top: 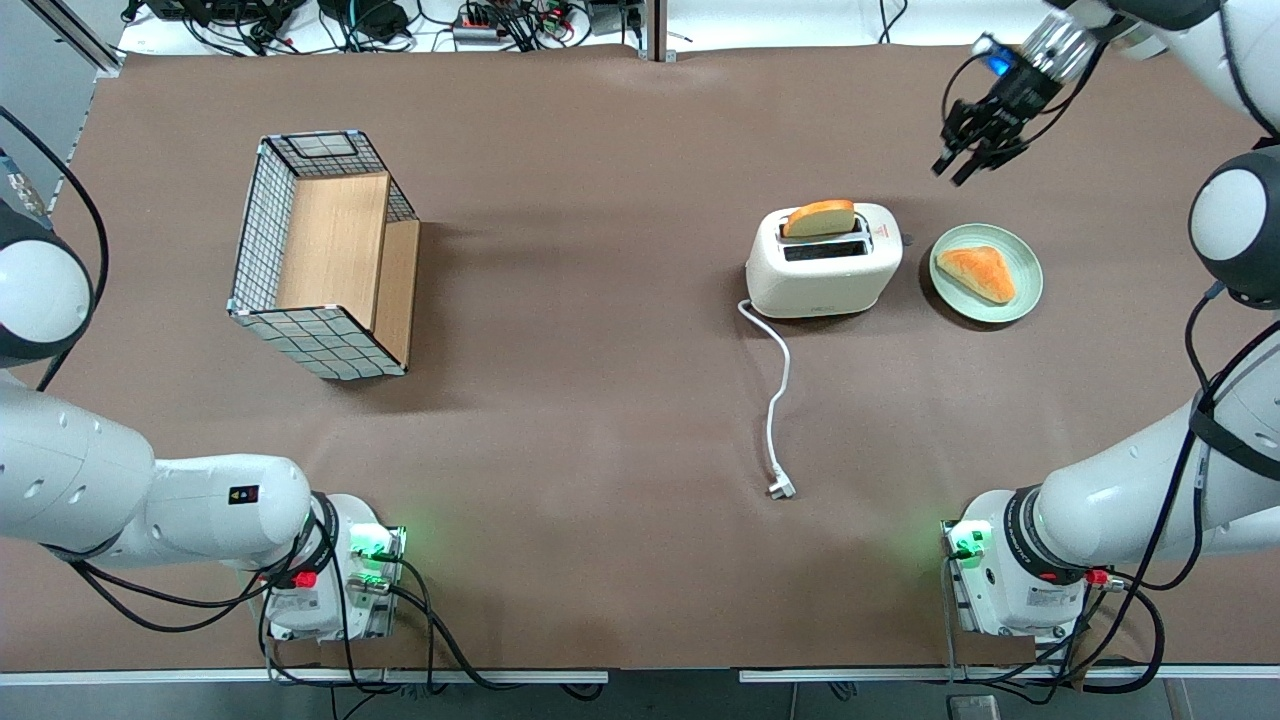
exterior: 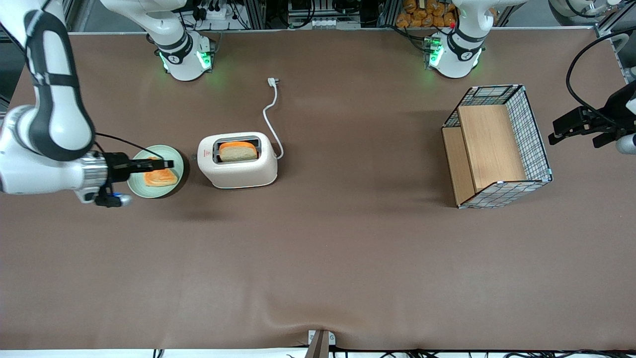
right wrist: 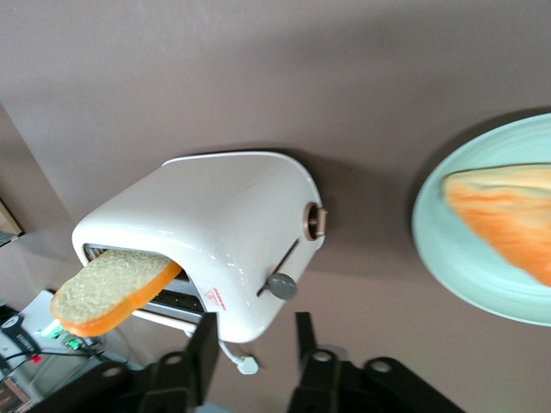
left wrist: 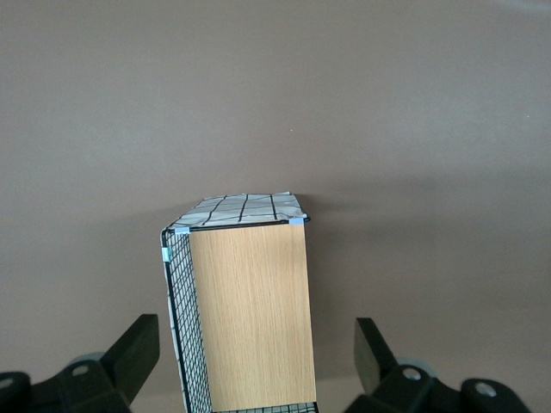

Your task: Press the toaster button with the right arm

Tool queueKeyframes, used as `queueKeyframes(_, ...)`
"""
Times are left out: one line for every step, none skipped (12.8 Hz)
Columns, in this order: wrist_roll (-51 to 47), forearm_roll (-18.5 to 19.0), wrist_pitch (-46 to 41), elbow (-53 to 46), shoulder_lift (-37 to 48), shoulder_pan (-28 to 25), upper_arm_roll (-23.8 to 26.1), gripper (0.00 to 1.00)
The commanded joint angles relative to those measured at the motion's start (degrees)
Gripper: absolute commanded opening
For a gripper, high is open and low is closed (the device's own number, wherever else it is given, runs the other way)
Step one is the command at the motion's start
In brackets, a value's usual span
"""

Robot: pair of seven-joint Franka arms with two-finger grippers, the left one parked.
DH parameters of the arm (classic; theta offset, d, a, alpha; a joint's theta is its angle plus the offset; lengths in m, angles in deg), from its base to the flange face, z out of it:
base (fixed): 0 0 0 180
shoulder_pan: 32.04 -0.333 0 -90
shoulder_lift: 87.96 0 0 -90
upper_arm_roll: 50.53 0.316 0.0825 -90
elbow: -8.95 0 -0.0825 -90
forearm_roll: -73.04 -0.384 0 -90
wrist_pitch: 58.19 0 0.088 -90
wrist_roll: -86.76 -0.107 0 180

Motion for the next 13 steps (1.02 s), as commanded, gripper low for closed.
queueKeyframes(-1.1,6.0,-2.8,-5.5,1.2,-0.2,-0.4,1.00)
queueKeyframes(-1.1,9.6,-3.4,-7.5,2.0,-0.2,-0.4,1.00)
queueKeyframes(-1.2,13.4,-3.1,-9.1,3.1,-0.3,-0.4,1.00)
queueKeyframes(-1.2,16.8,-2.7,-11.1,3.9,-0.4,-0.4,1.00)
queueKeyframes(-1.2,19.0,-2.7,-13.0,4.4,-0.2,-0.5,1.00)
queueKeyframes(-1.2,20.3,-2.8,-14.1,5.4,0.0,-0.6,1.00)
queueKeyframes(-1.2,21.5,-2.8,-13.6,8.0,0.0,-1.2,1.00)
queueKeyframes(-1.1,22.1,-3.1,-12.7,10.4,0.1,-1.6,1.00)
queueKeyframes(-1.0,22.2,-3.0,-11.7,12.7,0.5,-1.6,1.00)
queueKeyframes(-1.2,23.1,-3.3,-10.4,14.8,0.7,-1.5,1.00)
queueKeyframes(-1.7,23.6,-3.6,-10.4,15.9,1.4,-1.0,1.00)
queueKeyframes(-3.7,23.6,-4.3,-10.9,15.9,3.0,0.1,1.00)
queueKeyframes(-5.0,23.6,-5.0,-11.7,16.2,5.3,2.5,1.00)
